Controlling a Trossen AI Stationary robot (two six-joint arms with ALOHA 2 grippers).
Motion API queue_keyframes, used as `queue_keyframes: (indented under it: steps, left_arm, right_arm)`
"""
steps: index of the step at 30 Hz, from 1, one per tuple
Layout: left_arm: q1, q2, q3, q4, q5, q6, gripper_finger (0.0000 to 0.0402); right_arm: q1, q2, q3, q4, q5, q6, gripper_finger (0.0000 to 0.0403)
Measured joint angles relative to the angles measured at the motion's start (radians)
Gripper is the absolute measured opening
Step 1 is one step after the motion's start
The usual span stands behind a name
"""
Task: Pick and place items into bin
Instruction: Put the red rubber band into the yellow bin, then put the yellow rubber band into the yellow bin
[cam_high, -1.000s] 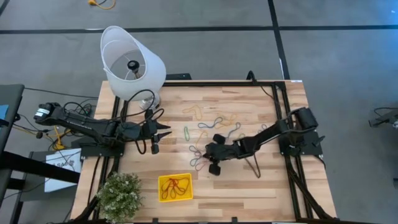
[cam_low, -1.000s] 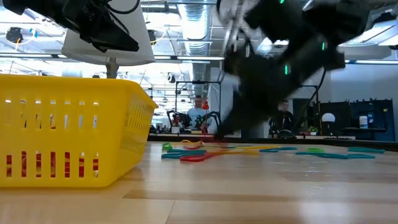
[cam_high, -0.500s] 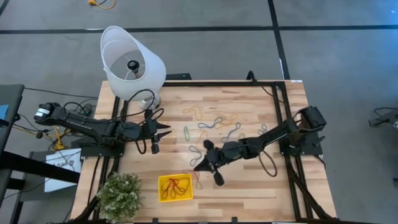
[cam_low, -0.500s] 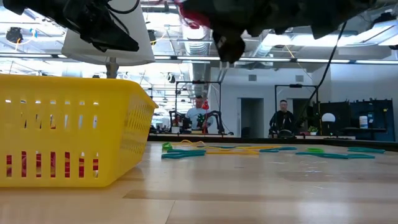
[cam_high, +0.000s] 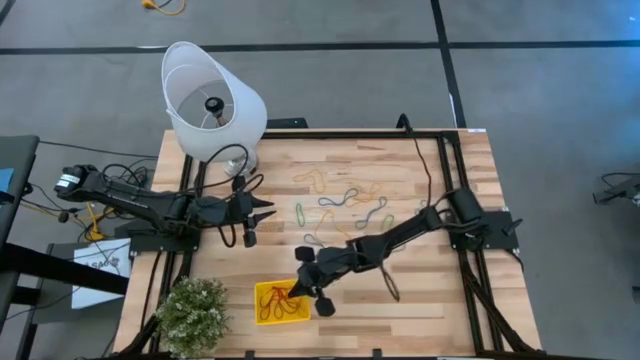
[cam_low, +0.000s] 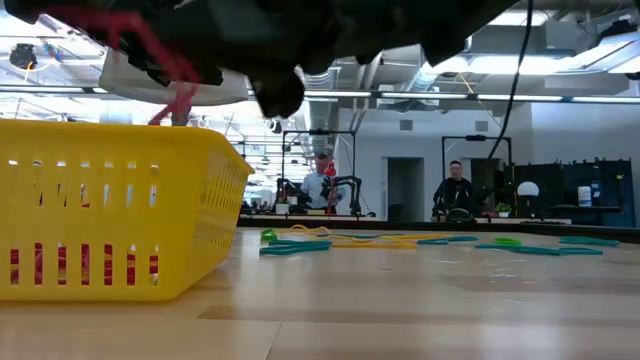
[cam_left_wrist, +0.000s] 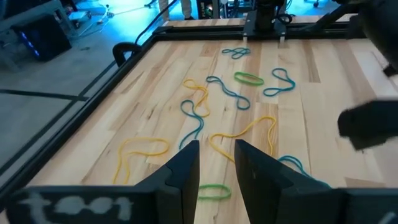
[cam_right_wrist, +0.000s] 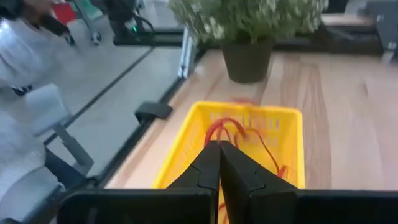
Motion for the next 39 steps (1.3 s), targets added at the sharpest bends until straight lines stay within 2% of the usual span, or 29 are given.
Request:
queue_keyframes:
  steps: [5, 14, 19, 22, 25, 29, 35, 39]
  left_arm:
    - [0.000, 0.000, 0.000, -0.065, 0.000, -0.071, 0.0091]
    - [0.000, 0.000, 0.000, -0.179, 0.001, -0.209, 0.0091]
    - [0.000, 0.001, 0.000, -0.200, 0.003, -0.245, 0.0091]
    - [0.000, 0.019, 0.000, -0.206, -0.003, -0.337, 0.0091]
    - [0.000, 0.052, 0.000, -0.206, -0.070, -0.459, 0.0091]
    - [0.000, 0.110, 0.000, -0.205, -0.135, -0.504, 0.0091]
    - [0.006, 0.177, 0.000, -0.214, -0.115, -0.674, 0.0091]
    - [0.020, 0.179, 0.000, -0.214, -0.106, -0.689, 0.0091]
  right_arm:
    - [-0.007, 0.044, 0.070, -0.057, 0.000, -0.020, 0.0012]
    - [-0.037, 0.032, 0.121, -0.164, 0.004, -0.055, 0.0088]
    - [-0.058, -0.010, 0.121, -0.277, 0.003, -0.026, 0.0109]
    - [-0.083, -0.088, 0.121, -0.460, 0.002, -0.020, 0.0112]
    - [-0.122, -0.168, 0.123, -0.675, 0.004, 0.000, 0.0112]
    - [-0.178, -0.247, 0.101, -0.880, 0.036, 0.025, 0.0112]
    - [-0.304, -0.403, 0.014, -1.024, 0.150, 0.014, 0.0113]
    - [-0.430, -0.530, -0.051, -1.048, 0.164, -0.024, 0.0113]
